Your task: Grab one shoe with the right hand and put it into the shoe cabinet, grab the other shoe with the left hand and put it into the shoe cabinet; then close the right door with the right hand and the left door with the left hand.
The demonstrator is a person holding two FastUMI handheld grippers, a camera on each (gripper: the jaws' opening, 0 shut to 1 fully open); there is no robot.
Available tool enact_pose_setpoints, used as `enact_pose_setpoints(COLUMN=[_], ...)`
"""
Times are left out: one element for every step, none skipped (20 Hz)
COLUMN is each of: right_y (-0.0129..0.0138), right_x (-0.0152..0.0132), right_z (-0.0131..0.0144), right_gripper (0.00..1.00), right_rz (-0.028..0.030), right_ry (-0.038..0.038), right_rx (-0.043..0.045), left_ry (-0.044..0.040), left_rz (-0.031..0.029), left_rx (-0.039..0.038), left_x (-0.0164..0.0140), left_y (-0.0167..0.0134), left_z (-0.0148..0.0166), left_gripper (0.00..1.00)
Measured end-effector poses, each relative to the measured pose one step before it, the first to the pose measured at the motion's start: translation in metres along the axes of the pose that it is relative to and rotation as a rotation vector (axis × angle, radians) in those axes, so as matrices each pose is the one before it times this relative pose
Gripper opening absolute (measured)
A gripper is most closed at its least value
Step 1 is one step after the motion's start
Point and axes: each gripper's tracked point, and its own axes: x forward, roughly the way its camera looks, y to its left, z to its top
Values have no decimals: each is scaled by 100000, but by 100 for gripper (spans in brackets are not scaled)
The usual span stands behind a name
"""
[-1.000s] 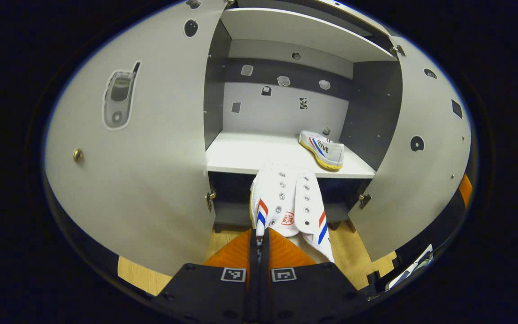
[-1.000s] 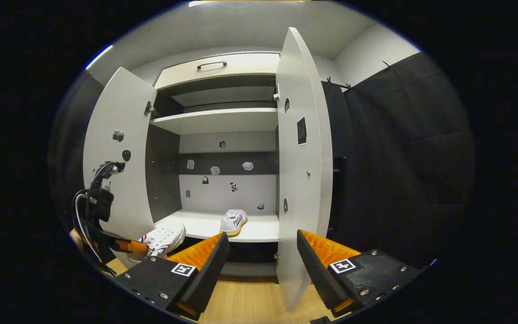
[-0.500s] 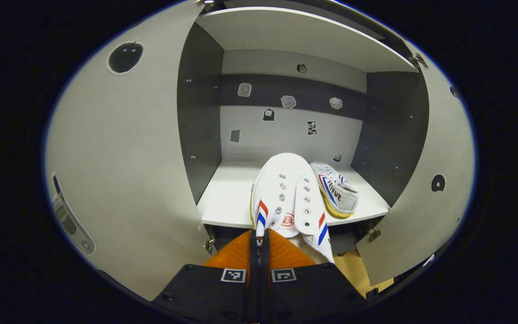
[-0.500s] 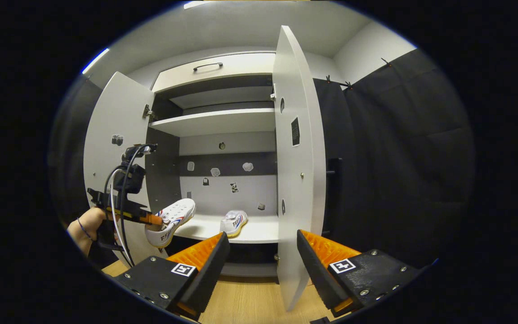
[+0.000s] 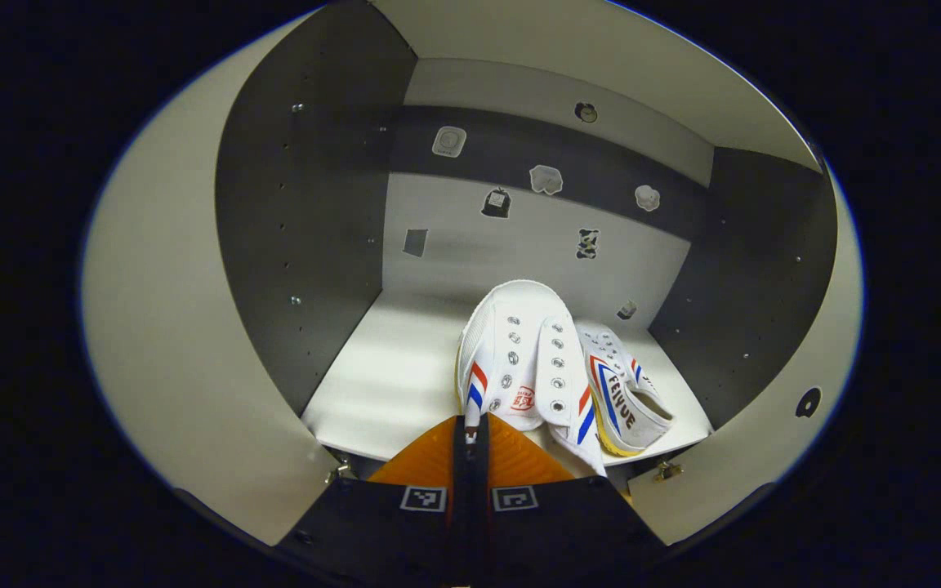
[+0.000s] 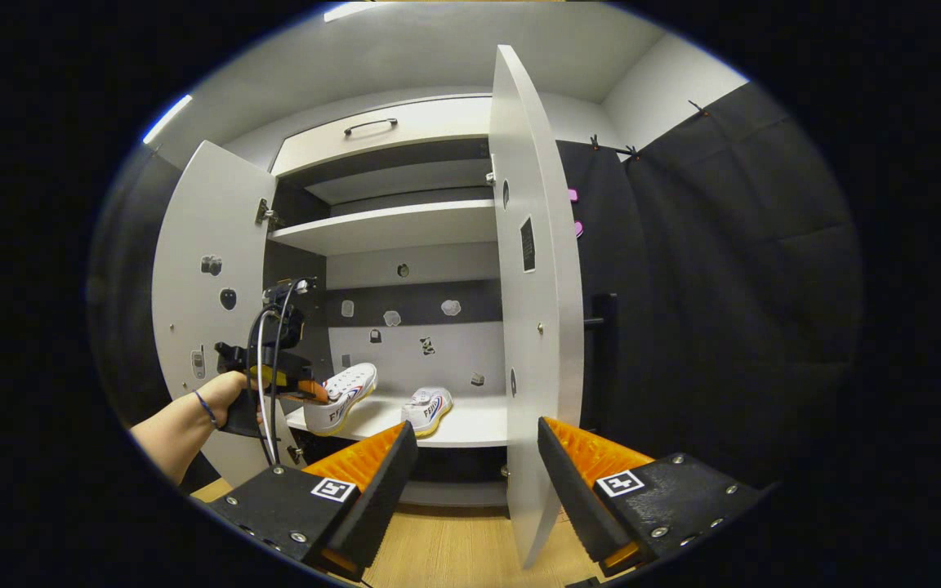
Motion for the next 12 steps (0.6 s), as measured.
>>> enact_pose_setpoints(right_y=[107, 54, 36, 12, 38, 26, -20, -20, -18, -36, 28, -20], right_x=[-89, 62, 90, -47, 67, 45, -64, 10, -12, -73, -120, -57], right_z=[-29, -55, -59, -148, 31, 38, -61, 26, 46, -22, 38, 47], right_gripper=[91, 91, 92, 91, 91, 91, 91, 91, 91, 91, 91, 91], right_rz=[291, 203, 203, 151, 116, 28, 11, -51, -55, -107, -120, -198], right_ry=[143, 326, 450, 282, 201, -112, 82, 71, 13, 42, -137, -20], right_rx=[310, 234, 129, 223, 316, 493, 464, 397, 452, 487, 281, 189], left_ry=[428, 786, 763, 890, 636, 1178, 1279, 1378, 1121, 1127, 1069, 1236], left_rz=[889, -151, -593, -163, 289, 451, 337, 254, 101, -121, 109, 691], left_rx=[962, -463, -922, -182, 52, -106, -480, -560, -685, -556, -472, -75], left_x=[688, 591, 635, 591, 626, 587, 543, 432, 374, 262, 155, 149], left_y=[45, -173, -122, 20, 76, 70, -6, 61, 57, 27, 78, 176], left_z=[250, 42, -50, -197, -67, -338, -314, -339, -383, -261, -346, -326], left_gripper=[6, 6, 6, 6, 6, 6, 6, 6, 6, 6, 6, 6])
